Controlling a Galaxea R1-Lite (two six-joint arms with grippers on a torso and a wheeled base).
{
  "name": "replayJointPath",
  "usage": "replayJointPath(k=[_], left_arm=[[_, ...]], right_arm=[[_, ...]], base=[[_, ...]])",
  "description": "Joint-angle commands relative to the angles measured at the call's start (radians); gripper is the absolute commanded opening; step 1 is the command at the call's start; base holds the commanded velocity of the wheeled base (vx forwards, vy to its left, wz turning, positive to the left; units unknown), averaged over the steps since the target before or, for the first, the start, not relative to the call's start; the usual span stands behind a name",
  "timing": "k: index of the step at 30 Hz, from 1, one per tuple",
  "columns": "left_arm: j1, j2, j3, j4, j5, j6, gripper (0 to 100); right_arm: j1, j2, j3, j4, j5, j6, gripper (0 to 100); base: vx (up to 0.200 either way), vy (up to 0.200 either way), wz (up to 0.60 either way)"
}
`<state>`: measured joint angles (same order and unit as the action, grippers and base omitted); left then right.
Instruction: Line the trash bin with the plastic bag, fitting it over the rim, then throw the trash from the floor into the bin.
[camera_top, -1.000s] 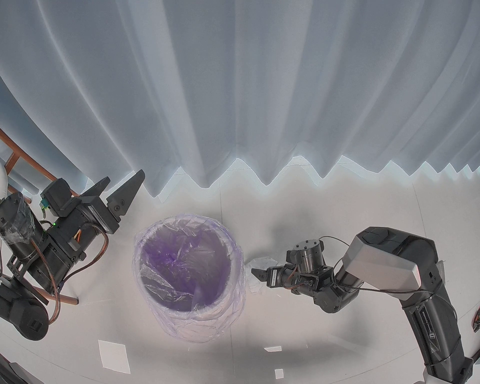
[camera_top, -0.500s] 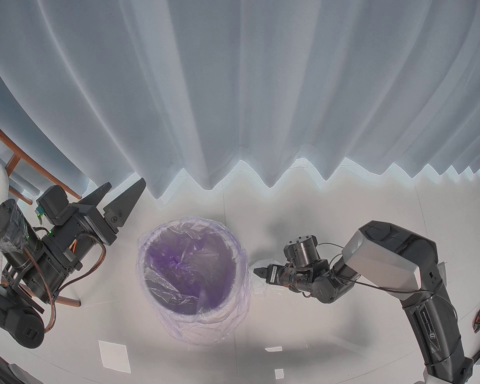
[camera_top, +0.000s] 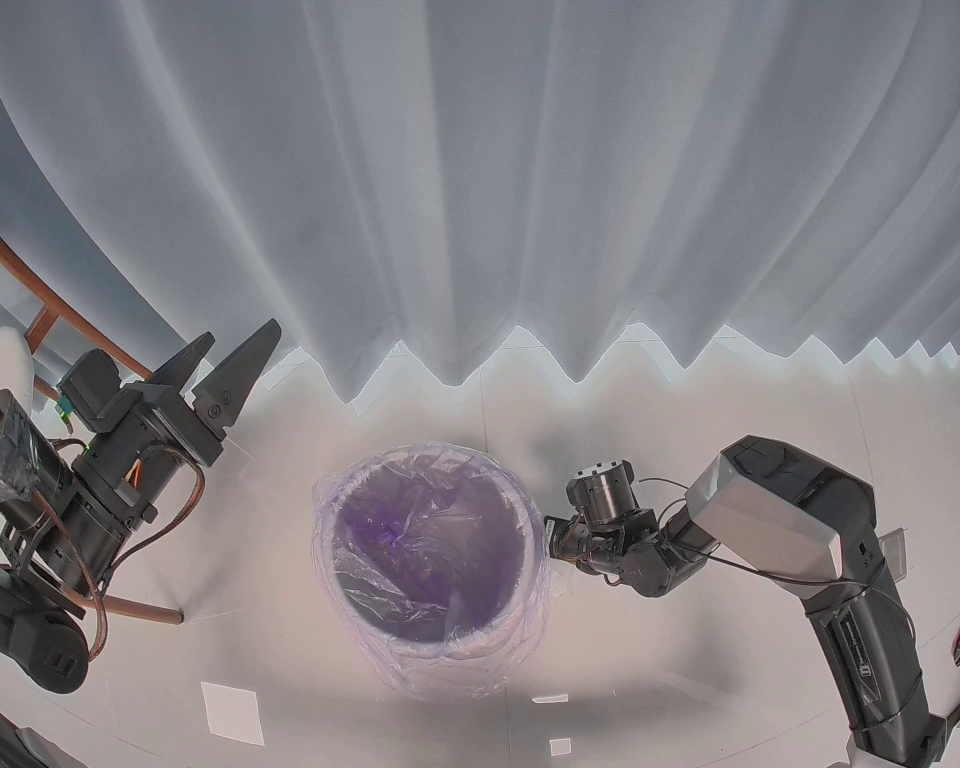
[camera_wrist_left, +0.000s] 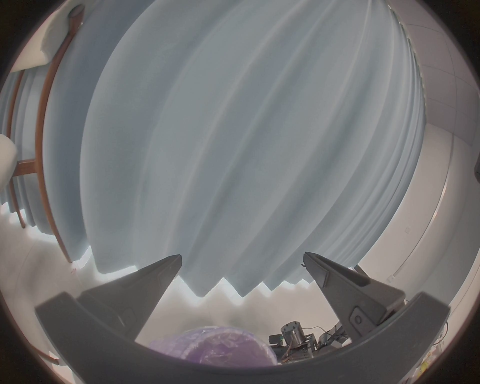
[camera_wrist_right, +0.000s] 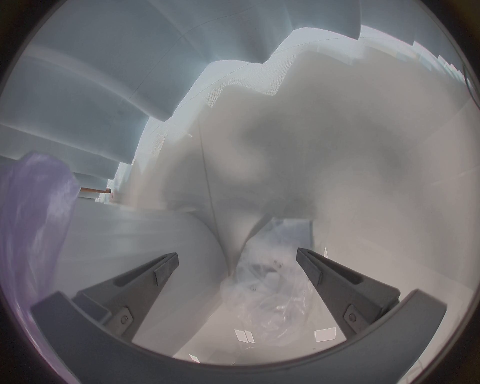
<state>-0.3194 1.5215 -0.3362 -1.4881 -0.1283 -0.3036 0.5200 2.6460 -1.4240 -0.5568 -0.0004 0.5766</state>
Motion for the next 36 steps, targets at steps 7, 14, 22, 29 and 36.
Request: replayJointPath(k=[7,14,22,29,36], left_arm=[[-0.021,0.022,-0.007,0.0,0.001,-0.049,100],[-0.009,0.086,-0.021,-0.009,0.013,-0.066,100],[-0.01,0.086,-0.02,-0.011,0.012,-0.069,100],[-0.017,0.075,-0.015,-0.046,0.007,-0.061,100],[-0.017,0.063,-0.011,-0.055,0.009,-0.058,100]], right_arm=[[-0.015,-0.015,0.011,0.003,-0.021,0.0,100],[-0.015,-0.023,0.011,0.003,-0.021,0.006,100],[-0.017,-0.023,0.013,0.005,-0.021,0.017,100],[-0.009,-0.018,-0.041,0.098,-0.03,0.016,100],[-0.014,0.032,-0.208,0.232,-0.092,0.011,100]], base=[[0.0,0.0,0.0],[-0.143,0.0,0.0],[-0.2,0.0,0.0],[-0.057,0.0,0.0],[0.0,0.0,0.0]])
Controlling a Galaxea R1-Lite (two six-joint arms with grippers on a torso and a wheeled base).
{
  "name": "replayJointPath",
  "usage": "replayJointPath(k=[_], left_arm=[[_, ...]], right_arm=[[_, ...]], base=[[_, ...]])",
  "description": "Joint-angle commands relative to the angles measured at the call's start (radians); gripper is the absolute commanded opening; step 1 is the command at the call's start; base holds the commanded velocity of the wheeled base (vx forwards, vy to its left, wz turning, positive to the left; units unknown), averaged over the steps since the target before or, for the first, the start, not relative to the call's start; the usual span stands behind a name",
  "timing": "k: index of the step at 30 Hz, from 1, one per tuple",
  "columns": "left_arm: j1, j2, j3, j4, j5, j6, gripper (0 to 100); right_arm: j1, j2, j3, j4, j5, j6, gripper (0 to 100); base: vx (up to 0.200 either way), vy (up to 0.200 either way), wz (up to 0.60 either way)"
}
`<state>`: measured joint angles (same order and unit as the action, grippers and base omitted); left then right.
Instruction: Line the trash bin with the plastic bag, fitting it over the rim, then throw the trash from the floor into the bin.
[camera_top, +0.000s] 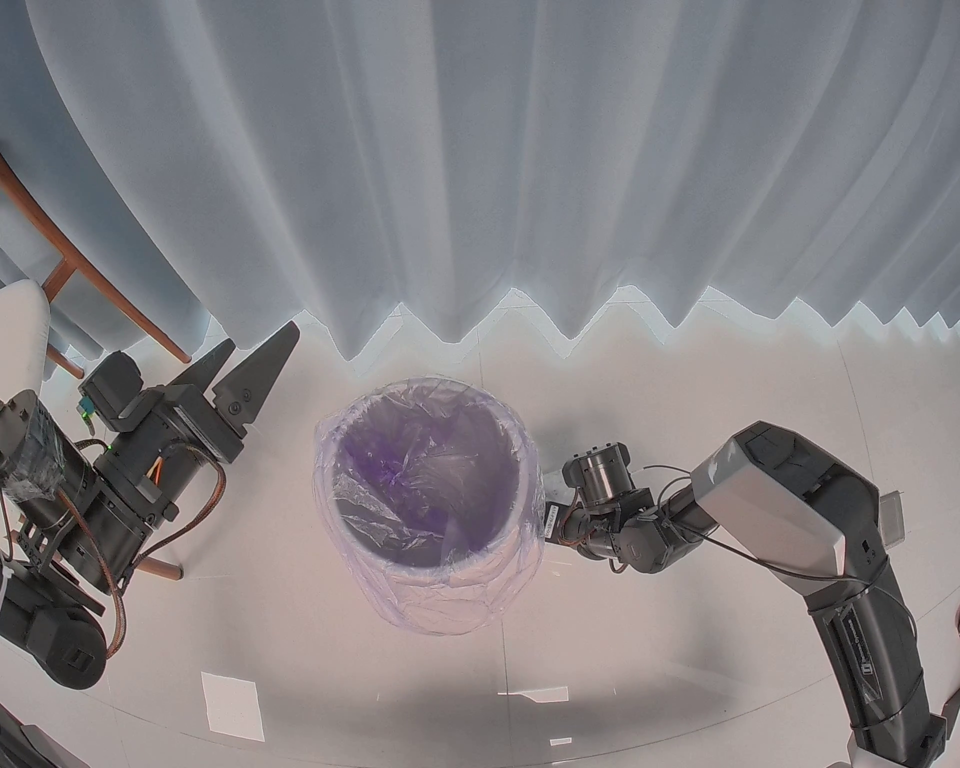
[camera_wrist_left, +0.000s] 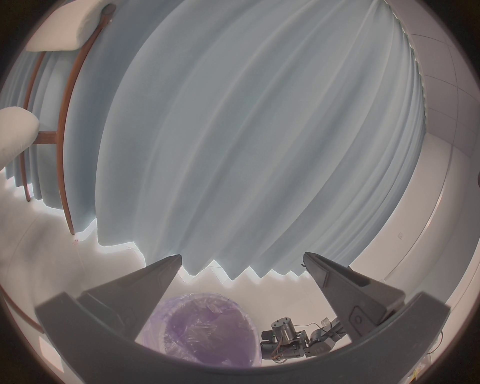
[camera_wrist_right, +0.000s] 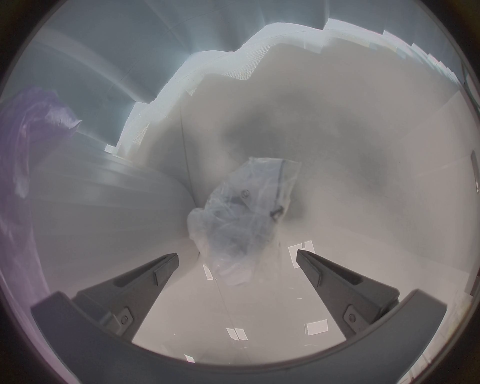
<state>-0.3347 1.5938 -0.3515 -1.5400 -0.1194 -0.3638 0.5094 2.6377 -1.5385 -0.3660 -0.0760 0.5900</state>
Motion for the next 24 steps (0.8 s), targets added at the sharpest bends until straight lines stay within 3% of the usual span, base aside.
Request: replayJointPath(k=[1,12,13,24], left_arm=[[-0.001,-0.009,0.005,-0.003,0.0,0.002,100],[-0.003,-0.029,0.012,-0.002,-0.005,0.003,100],[-0.003,-0.029,0.014,-0.002,-0.005,0.003,100],[-0.006,-0.029,0.016,-0.003,-0.005,0.005,100]], right_arm=[[-0.003,0.041,-0.094,0.041,-0.016,-0.002,100],[-0.02,0.16,-0.368,0.217,-0.038,0.005,100],[-0.022,0.177,-0.394,0.222,-0.047,0.004,0],[-0.028,0.183,-0.405,0.226,-0.047,0.062,0]], base=[[0.0,0.0,0.0],[0.0,0.0,0.0],[0.0,0.0,0.0],[0.0,0.0,0.0]])
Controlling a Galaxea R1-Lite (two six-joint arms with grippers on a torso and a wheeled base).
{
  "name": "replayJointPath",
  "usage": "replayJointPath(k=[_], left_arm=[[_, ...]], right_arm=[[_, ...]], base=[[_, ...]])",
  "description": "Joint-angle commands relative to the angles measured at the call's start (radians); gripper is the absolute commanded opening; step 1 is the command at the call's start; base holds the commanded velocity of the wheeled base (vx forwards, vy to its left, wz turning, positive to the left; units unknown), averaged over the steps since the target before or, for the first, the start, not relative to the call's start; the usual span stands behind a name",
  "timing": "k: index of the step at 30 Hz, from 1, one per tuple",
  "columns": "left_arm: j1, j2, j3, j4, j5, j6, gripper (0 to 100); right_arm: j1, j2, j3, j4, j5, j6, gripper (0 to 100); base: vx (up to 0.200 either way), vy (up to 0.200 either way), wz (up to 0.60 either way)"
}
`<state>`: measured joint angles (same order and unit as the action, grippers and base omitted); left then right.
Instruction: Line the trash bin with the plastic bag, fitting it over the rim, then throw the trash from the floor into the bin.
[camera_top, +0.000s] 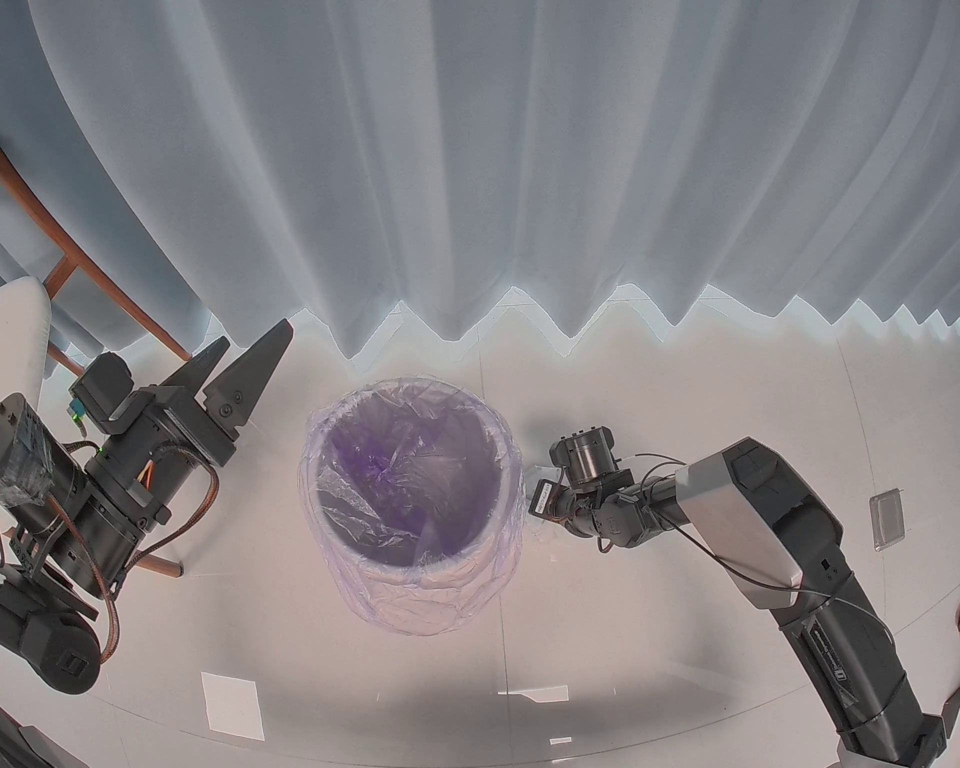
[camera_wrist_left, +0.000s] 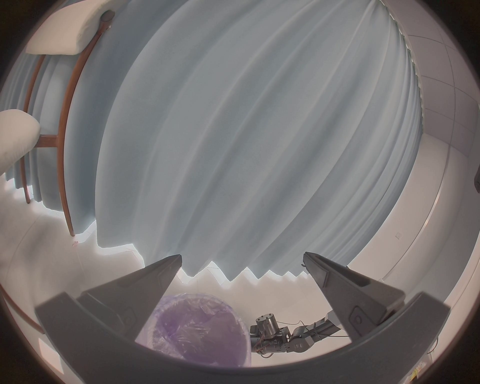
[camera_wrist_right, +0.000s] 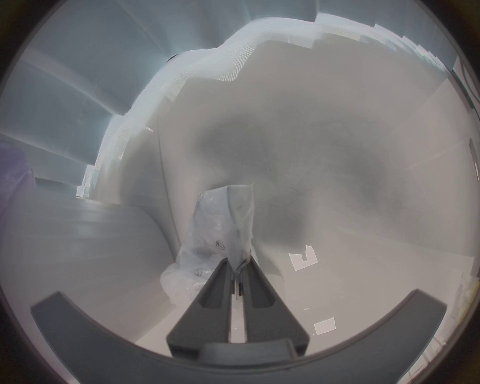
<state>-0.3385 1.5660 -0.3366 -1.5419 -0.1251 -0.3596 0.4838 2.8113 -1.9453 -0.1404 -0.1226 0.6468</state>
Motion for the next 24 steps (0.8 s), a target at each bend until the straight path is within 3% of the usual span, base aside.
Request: replayJointPath(k=[1,5,10,15,19,24], left_arm=[[-0.002,-0.001,0.001,-0.001,-0.001,0.001,100],[-0.004,-0.018,0.001,-0.001,-0.002,0.001,100],[-0.011,-0.029,0.001,0.0,-0.002,0.001,100],[-0.03,-0.037,-0.001,0.0,0.002,0.002,100],[-0.036,-0.035,-0.001,0.0,0.007,0.01,100],[-0.036,-0.035,0.002,-0.001,0.01,0.094,100]], right_arm=[[-0.002,0.001,0.014,0.001,0.0,0.027,0],[-0.004,-0.118,0.134,-0.001,0.008,0.122,0],[-0.005,-0.269,0.325,-0.013,0.046,0.134,0],[0.004,-0.509,0.686,-0.176,0.116,0.159,0],[0.012,-0.601,0.849,-0.274,0.118,0.165,0],[0.019,-0.733,1.025,-0.311,0.118,0.169,0]], base=[[0.0,0.0,0.0],[0.0,0.0,0.0],[0.0,0.0,0.0],[0.0,0.0,0.0],[0.0,0.0,0.0],[0.0,0.0,0.0]])
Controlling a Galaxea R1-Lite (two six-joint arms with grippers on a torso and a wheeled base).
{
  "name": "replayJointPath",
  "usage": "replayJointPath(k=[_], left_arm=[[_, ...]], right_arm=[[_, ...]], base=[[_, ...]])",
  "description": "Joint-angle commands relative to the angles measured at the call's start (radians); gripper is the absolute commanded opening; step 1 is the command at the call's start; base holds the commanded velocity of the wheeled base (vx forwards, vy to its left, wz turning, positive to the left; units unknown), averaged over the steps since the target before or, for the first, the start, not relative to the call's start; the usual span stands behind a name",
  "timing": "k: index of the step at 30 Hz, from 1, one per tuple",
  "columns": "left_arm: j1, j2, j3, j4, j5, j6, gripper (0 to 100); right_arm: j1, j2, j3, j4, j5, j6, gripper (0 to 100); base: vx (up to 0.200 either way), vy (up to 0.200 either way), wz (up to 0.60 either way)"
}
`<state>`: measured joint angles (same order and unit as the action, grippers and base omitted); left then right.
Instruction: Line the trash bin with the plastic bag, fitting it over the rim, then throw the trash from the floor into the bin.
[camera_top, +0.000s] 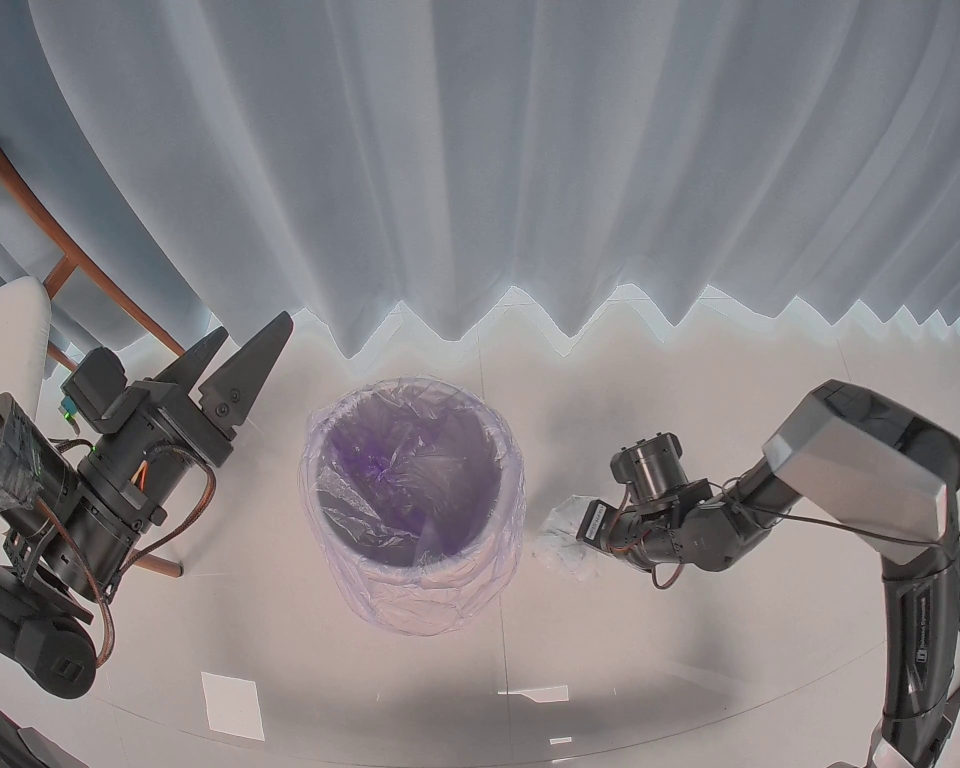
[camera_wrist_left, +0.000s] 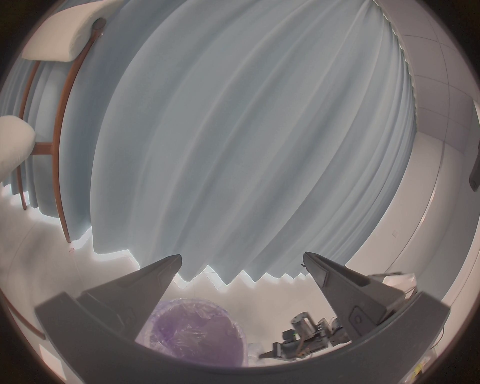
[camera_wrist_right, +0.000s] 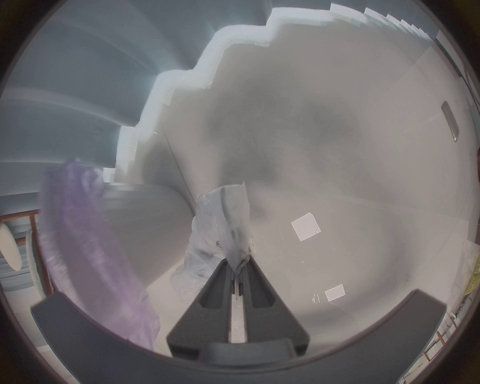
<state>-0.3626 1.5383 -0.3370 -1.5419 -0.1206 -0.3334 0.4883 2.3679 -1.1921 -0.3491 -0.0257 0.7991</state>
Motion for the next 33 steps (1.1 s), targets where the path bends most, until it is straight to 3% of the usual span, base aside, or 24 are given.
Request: replayJointPath(k=[1,6,10,13,17,18,19,20,21,24,25,26,29,31,33], left_arm=[[-0.012,-0.009,0.003,-0.001,0.006,0.071,100],[-0.012,-0.06,0.004,0.0,0.009,0.085,100],[-0.012,-0.188,0.058,0.005,0.064,0.145,100],[-0.004,-0.3,0.105,0.036,0.076,0.149,100],[0.001,-0.563,0.316,0.192,0.072,0.154,100],[0.001,-0.563,0.316,0.192,0.072,0.154,100],[0.004,-0.711,0.337,0.35,0.081,0.146,100],[0.005,-0.751,0.335,0.401,0.084,0.145,100],[0.024,-0.922,0.314,0.595,0.096,0.145,100],[0.079,-1.198,0.266,0.977,0.098,0.168,100],[0.079,-1.198,0.266,0.977,0.098,0.168,100],[0.143,-1.347,0.259,1.195,0.087,0.203,100],[0.182,-1.471,0.288,1.349,0.09,0.226,100],[0.18,-1.451,0.337,1.339,0.171,0.241,100],[0.18,-1.449,0.337,1.496,0.266,0.28,100]], right_arm=[[0.015,-0.32,0.309,-0.117,0.021,0.018,0],[0.041,-0.473,0.545,-0.32,0.017,0.017,0],[0.079,-0.608,0.703,-0.433,0.009,0.005,0],[0.081,-0.705,0.747,-0.432,0.012,-0.005,0],[0.087,-0.788,0.766,-0.398,-0.016,-0.072,0],[0.087,-0.788,0.766,-0.398,-0.016,-0.072,0],[0.087,-0.822,0.779,-0.389,-0.037,-0.106,0],[0.085,-0.829,0.783,-0.386,-0.039,-0.112,0],[0.087,-0.857,0.795,-0.386,-0.042,-0.138,0],[0.092,-0.914,0.809,-0.386,-0.06,-0.189,0],[0.092,-0.914,0.809,-0.386,-0.06,-0.189,0],[0.102,-0.95,0.812,-0.384,-0.071,-0.212,0],[0.105,-0.995,0.806,-0.384,-0.097,-0.235,0],[0.107,-1.02,0.806,-0.384,-0.1,-0.252,0],[0.107,-1.041,0.809,-0.383,-0.102,-0.282,0]], base=[[0.0,0.0,0.0],[0.0,0.0,0.0],[0.0,0.0,0.0],[0.0,0.0,0.0],[0.0,0.0,0.0],[0.0,0.0,0.0],[0.0,0.0,0.0],[0.0,0.0,0.0],[0.0,0.0,0.0],[0.0,0.0,0.0],[0.0,0.0,0.0],[0.0,0.0,0.0],[0.0,0.0,0.0],[0.0,0.0,0.0],[0.0,0.0,0.0]])
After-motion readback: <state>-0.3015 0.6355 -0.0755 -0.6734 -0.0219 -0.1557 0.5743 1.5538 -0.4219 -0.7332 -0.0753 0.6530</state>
